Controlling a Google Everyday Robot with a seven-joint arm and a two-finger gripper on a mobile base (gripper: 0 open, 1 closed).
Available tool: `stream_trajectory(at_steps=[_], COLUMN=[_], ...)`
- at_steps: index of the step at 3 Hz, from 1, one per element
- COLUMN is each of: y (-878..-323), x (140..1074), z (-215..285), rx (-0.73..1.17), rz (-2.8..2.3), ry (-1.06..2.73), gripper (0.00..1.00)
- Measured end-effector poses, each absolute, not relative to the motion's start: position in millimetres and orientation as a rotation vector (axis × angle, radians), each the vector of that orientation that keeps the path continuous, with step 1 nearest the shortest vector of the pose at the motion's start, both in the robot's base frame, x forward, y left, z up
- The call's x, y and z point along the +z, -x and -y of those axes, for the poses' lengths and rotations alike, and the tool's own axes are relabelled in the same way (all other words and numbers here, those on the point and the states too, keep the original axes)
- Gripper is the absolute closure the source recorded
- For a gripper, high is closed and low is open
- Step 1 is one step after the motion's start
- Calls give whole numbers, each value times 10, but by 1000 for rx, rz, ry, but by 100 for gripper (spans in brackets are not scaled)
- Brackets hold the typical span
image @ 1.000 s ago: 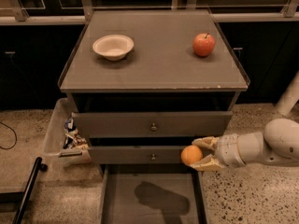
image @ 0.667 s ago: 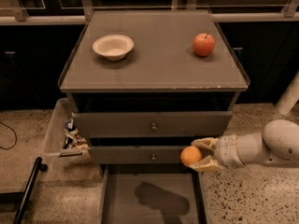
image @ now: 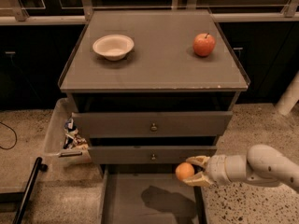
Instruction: Place orange into bottom drawer
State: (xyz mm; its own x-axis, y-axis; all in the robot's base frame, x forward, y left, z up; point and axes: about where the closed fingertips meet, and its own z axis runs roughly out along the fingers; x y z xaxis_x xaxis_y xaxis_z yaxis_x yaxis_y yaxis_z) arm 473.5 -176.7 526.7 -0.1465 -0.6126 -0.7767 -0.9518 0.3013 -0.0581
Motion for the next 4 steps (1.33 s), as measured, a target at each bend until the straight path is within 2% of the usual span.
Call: stream_trajectory(at_steps=[2, 4], y=[-4874, -4925], x=[4254, 4054], z=[1718, 1653], rx=[738, 799], rz=[-1852, -1816], ry=[1348, 1338], gripper=[100, 100])
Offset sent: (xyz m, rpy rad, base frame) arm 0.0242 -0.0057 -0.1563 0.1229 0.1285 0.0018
